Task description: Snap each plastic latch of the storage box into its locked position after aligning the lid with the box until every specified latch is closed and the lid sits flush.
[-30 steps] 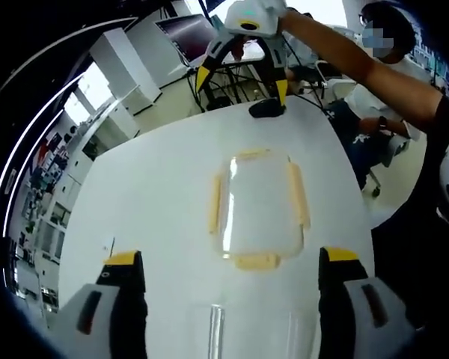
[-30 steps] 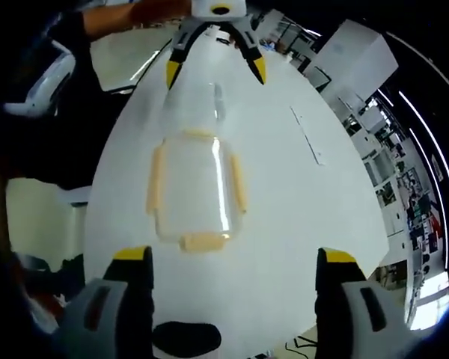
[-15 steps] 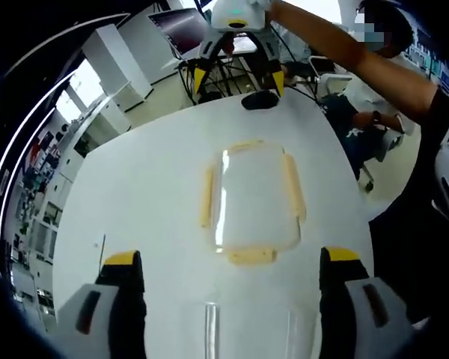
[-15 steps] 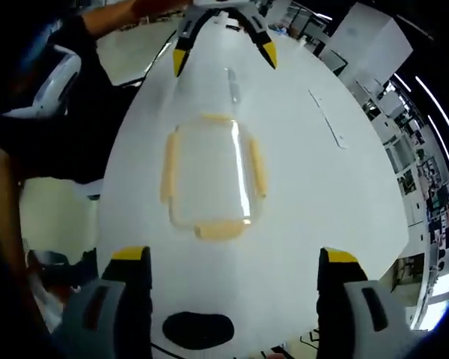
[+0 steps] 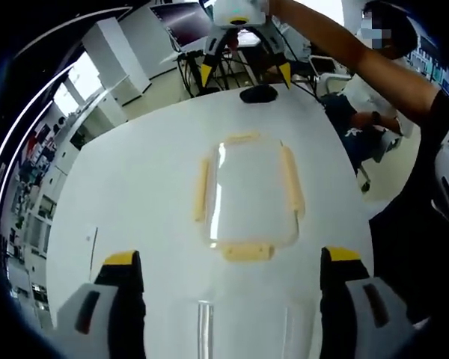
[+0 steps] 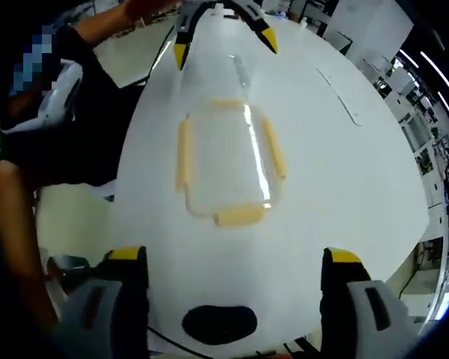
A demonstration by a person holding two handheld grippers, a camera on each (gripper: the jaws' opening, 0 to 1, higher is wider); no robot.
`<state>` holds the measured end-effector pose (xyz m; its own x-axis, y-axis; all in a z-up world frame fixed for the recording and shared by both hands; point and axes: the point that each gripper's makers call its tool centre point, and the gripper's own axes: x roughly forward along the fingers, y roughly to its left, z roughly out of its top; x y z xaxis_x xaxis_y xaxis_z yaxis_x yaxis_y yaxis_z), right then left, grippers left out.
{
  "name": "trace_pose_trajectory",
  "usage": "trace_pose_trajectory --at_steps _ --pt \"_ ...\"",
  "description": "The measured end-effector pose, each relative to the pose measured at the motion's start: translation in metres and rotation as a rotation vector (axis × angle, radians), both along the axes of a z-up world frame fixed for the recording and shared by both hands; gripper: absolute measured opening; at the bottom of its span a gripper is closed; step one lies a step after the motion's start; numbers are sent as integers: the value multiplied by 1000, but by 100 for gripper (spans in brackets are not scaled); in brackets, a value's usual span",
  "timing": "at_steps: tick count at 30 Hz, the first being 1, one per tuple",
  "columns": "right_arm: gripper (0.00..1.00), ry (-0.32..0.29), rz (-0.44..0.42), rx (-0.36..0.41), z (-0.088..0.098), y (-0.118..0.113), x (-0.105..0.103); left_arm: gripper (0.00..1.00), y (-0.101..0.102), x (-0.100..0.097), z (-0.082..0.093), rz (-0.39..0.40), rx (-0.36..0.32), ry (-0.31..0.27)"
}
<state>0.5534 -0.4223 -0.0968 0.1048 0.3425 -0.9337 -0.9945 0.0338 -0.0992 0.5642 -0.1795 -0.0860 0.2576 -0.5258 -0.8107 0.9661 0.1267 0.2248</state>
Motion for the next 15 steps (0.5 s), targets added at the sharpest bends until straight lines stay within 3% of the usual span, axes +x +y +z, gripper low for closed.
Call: trace_pose_trajectory --at_steps 5,15 --pt "92 -30 9 12 3 3 6 97 0 1 -3 12 5 5" --pt "89 -33 19 18 -4 9 12 95 2 2 -19 19 23 37"
